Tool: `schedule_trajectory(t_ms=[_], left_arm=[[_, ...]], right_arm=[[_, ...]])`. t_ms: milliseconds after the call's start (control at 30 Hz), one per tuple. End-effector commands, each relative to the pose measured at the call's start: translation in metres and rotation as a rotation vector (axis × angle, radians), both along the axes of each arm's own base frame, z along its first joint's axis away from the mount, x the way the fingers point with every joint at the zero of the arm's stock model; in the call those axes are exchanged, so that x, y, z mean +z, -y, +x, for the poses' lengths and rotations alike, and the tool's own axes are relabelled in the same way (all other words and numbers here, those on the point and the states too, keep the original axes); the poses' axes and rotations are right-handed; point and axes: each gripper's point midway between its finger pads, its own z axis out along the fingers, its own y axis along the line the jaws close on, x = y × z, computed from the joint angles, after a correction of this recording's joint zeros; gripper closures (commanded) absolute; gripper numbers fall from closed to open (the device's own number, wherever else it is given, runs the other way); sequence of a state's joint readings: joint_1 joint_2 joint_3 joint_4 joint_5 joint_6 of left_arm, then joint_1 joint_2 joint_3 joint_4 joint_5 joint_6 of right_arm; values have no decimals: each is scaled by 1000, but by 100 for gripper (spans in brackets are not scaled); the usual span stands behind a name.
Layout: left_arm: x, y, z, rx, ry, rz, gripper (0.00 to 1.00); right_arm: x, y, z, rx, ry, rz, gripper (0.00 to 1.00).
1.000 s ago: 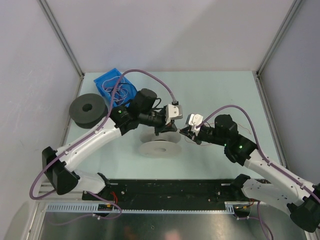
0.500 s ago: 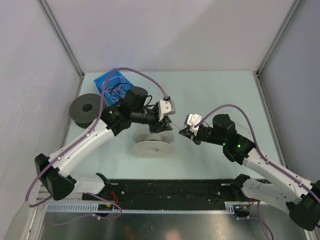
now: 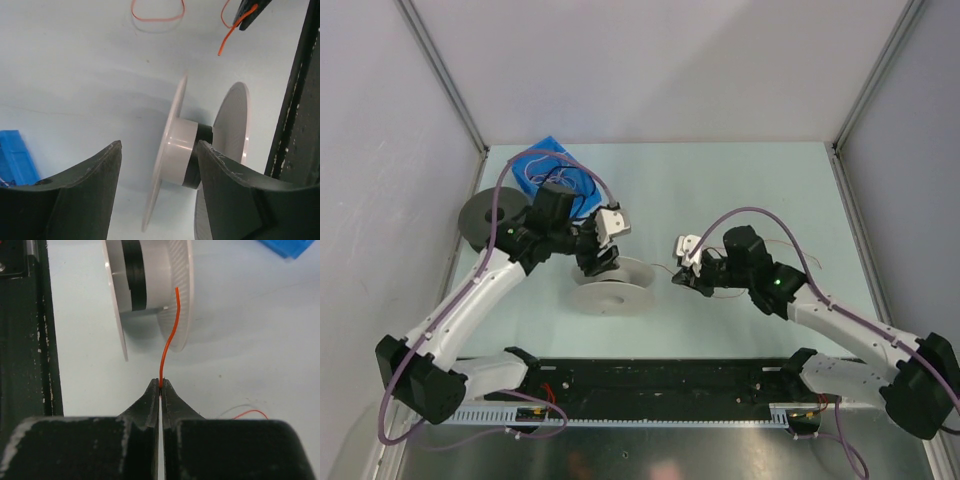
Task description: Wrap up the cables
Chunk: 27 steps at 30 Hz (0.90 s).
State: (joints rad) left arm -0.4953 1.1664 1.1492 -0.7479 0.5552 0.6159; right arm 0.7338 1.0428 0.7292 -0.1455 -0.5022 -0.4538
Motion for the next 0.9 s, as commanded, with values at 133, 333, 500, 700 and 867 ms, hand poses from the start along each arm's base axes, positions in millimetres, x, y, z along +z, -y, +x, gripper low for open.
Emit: schedule_trajectory(t_ms=[133, 333, 500, 700, 867], left_arm=[[-41, -1, -8, -97, -55, 73, 66], [-35, 8, -7, -129, -55, 32, 99], [-17, 24, -13, -159, -82, -65, 100], [-10, 31, -18, -215, -60, -109, 100], [-14, 31, -18, -220, -59, -107, 95]], right_arm=[[6, -42, 1, 114, 25, 35, 100], [-1, -59, 1, 146, 26, 47, 100], [-2, -64, 4, 135, 31, 55, 100], [-2, -68, 6, 145, 47, 62, 100], [-13, -71, 9, 140, 33, 45, 100]])
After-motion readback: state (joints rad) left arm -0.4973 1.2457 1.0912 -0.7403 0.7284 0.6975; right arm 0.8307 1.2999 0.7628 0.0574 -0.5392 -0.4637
